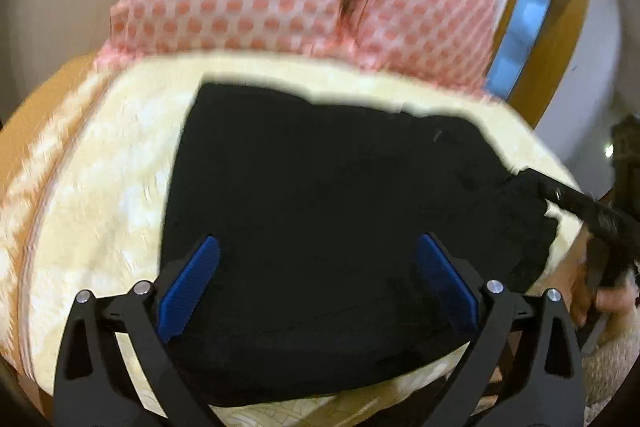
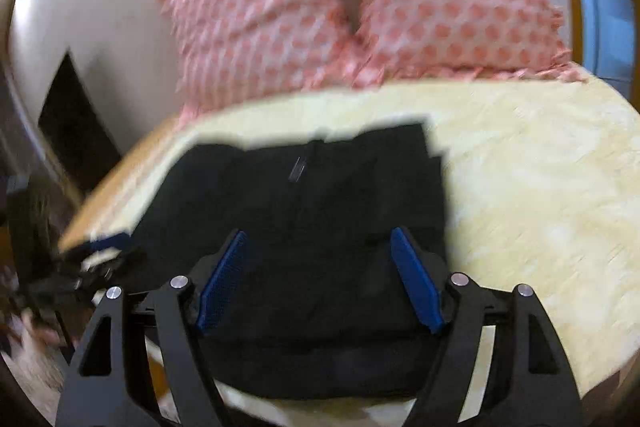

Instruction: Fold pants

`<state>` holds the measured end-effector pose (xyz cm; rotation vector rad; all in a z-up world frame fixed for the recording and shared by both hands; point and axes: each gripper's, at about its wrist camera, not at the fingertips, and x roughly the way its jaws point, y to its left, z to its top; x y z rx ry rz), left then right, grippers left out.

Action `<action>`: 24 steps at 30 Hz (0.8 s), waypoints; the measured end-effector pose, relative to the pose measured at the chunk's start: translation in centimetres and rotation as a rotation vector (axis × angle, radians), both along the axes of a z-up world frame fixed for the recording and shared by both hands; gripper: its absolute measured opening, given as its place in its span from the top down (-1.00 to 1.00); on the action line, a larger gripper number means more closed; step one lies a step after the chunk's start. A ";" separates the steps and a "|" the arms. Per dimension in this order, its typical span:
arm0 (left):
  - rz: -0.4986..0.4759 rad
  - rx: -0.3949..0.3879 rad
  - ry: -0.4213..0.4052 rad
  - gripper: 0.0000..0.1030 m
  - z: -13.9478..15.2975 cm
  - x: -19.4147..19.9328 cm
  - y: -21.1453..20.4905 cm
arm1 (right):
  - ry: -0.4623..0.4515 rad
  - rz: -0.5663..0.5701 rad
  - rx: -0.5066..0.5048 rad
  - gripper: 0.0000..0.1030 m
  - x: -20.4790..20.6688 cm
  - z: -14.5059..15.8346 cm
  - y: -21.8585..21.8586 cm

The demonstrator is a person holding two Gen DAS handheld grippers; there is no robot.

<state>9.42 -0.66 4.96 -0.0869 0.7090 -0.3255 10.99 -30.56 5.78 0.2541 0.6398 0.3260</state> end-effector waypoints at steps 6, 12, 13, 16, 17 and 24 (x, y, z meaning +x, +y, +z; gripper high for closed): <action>-0.077 0.030 0.037 -0.96 -0.6 1.4 -1.8 | 0.157 -0.014 0.061 -0.57 6.2 -0.9 -4.0; -0.091 0.060 0.098 -0.96 -2.7 1.8 -1.7 | 0.283 0.001 0.016 -0.57 10.1 -3.2 -4.1; -0.094 0.043 0.101 -0.96 -2.7 1.9 -1.5 | 0.296 0.011 0.013 -0.57 10.4 -3.4 -4.0; -0.101 0.013 0.105 -0.96 -2.6 1.9 -1.1 | 0.295 0.050 -0.007 -0.56 11.0 -3.6 -3.4; -0.104 0.000 0.105 -0.96 -2.6 1.9 -1.0 | 0.287 0.059 -0.026 -0.55 11.0 -3.6 -3.1; -0.109 -0.033 0.105 -0.96 -2.5 1.8 -0.7 | 0.206 0.113 -0.101 -0.13 10.1 -3.1 -1.8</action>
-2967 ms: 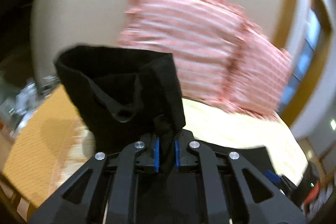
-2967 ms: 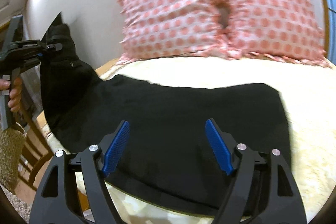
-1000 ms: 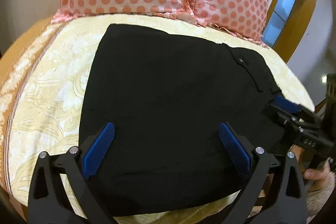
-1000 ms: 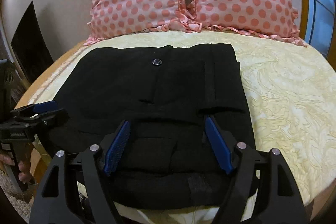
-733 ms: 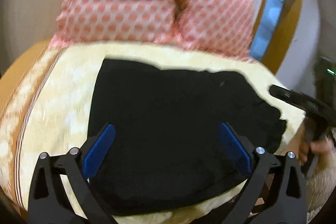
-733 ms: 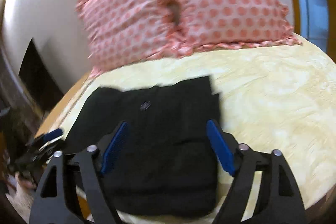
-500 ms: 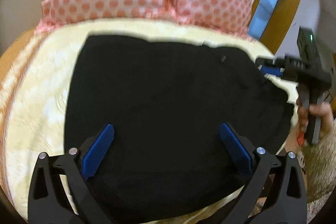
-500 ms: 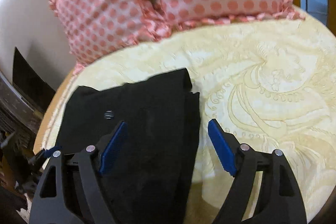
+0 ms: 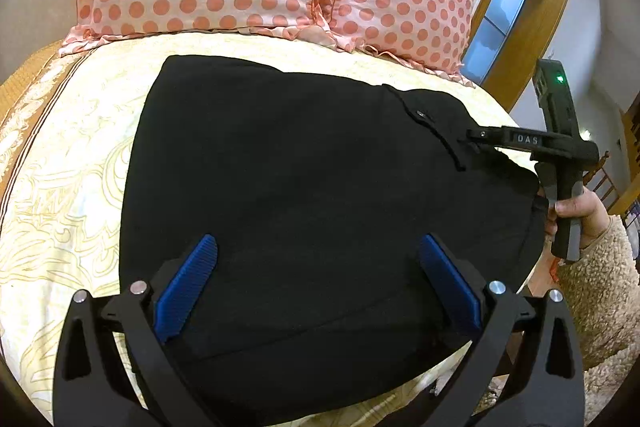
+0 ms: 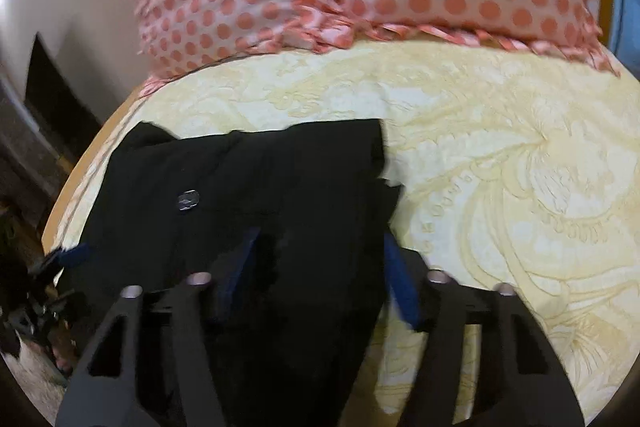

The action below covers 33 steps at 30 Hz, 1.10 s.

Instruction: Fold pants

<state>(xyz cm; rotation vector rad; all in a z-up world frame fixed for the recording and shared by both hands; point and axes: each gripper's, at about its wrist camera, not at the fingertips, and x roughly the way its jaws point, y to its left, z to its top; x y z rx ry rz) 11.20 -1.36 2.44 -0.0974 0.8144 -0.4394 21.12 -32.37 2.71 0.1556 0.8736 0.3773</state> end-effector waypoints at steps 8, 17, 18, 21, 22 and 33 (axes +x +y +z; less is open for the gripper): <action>0.002 0.017 -0.007 -0.96 0.0 -0.1 -0.4 | 0.046 -0.010 0.057 -0.29 1.2 -0.7 -0.9; 0.001 0.036 -0.013 -0.96 0.0 -0.2 -0.5 | -0.048 0.032 -0.017 0.39 0.0 0.7 0.4; 0.002 0.035 -0.013 -0.96 0.1 -0.2 -0.5 | -0.027 0.025 -0.008 0.25 0.4 0.4 0.3; 0.012 -0.025 0.009 -0.93 0.8 0.1 0.6 | 0.026 0.003 0.044 -0.04 1.2 -0.4 -0.6; 0.021 -0.037 0.011 -0.93 1.2 0.3 1.0 | 0.030 0.002 0.055 -0.06 1.4 -0.5 -0.7; 0.117 -0.082 0.203 -0.46 2.4 9.7 7.1 | -0.058 0.069 0.078 0.62 0.1 1.1 -0.2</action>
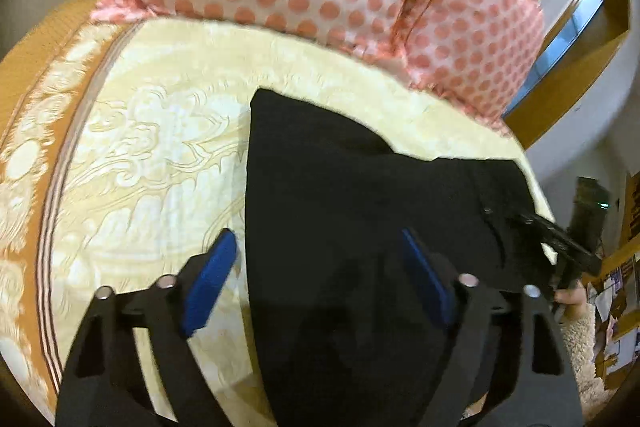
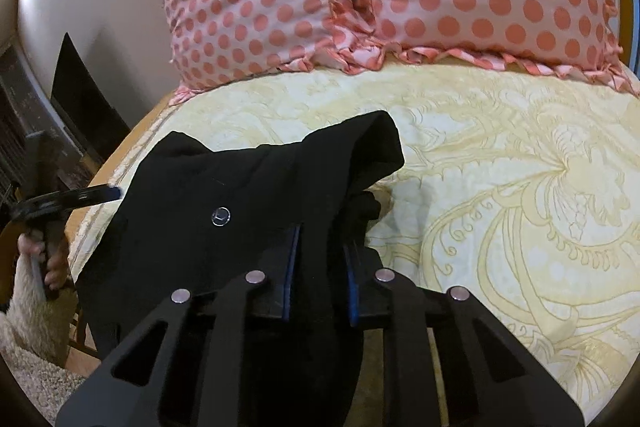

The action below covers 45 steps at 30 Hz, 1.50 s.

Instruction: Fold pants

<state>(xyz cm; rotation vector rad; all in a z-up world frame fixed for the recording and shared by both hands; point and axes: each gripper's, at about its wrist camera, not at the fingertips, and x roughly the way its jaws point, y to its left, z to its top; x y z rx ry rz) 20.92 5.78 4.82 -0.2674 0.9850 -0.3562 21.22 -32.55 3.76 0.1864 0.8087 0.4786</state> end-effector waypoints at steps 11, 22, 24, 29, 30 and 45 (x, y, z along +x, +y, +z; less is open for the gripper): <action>-0.063 0.121 0.042 0.29 -1.2 3.6 -2.2 | 0.014 -0.012 0.037 0.62 0.3 -0.5 -0.4; -0.087 0.145 -0.076 0.92 2.6 2.0 -2.7 | -0.004 -0.034 0.096 0.66 -0.2 0.3 -0.8; -0.090 0.166 -0.098 0.92 3.6 2.3 -3.0 | -0.010 -0.032 0.092 0.67 0.3 1.0 -0.6; -0.079 0.232 -0.152 0.92 5.6 4.6 -3.9 | -0.039 -0.039 0.086 0.68 2.9 2.9 -0.2; -0.073 0.241 -0.166 0.92 5.9 5.1 -4.1 | -0.047 -0.044 0.087 0.69 3.6 3.3 -0.2; 0.073 0.338 -0.038 0.71 0.2 16.6 -3.6 | 0.047 -0.189 -0.152 0.25 14.2 0.6 2.2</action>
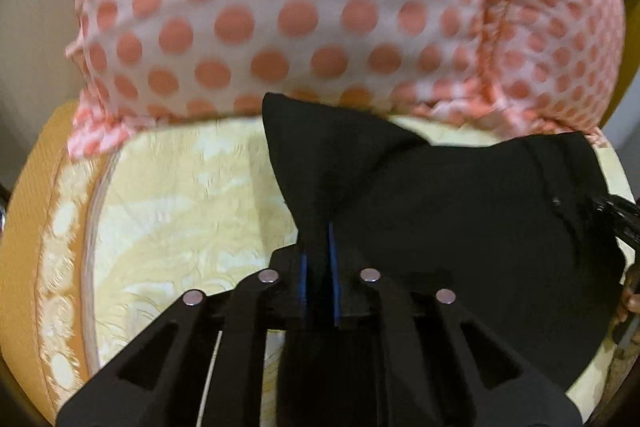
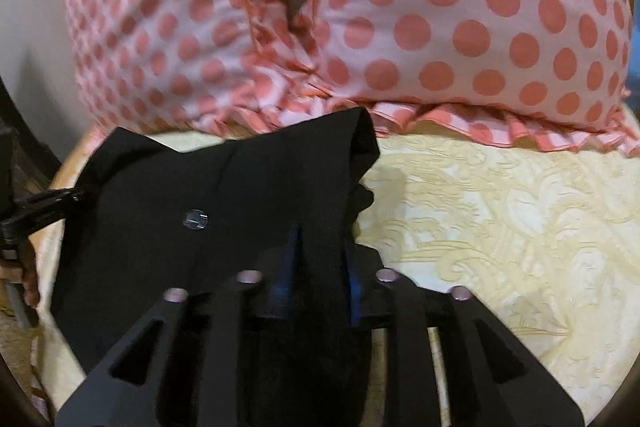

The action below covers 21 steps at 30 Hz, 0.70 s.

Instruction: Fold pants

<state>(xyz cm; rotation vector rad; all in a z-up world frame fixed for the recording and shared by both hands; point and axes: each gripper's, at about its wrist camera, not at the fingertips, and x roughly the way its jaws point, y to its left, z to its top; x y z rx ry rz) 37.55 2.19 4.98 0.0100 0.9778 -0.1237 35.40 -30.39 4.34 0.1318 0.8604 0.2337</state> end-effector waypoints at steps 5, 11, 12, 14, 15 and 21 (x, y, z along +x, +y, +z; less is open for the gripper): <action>0.066 0.041 -0.073 0.39 1.8 -1.4 1.0 | -0.070 -0.120 -0.118 -0.34 -2.5 1.9 -1.6; 0.008 -0.065 -0.236 -0.43 6.5 -10.6 0.2 | -0.225 -0.005 -0.070 -0.43 -9.5 4.9 -0.2; -0.027 -0.088 -0.223 -0.44 6.4 -12.0 -0.8 | -0.228 0.022 -0.085 -0.43 -10.2 4.8 0.6; -0.078 -0.094 -0.204 -0.50 5.8 -13.6 -2.7 | -0.203 0.076 -0.108 -0.43 -10.9 4.2 2.5; -0.098 -0.084 -0.195 -0.60 5.3 -14.1 -3.3 | -0.185 0.097 -0.108 -0.43 -11.0 3.9 3.2; -0.108 -0.036 0.013 -0.80 -0.2 -12.6 -5.1 | -0.024 0.172 -0.272 -0.66 -10.0 -0.7 7.2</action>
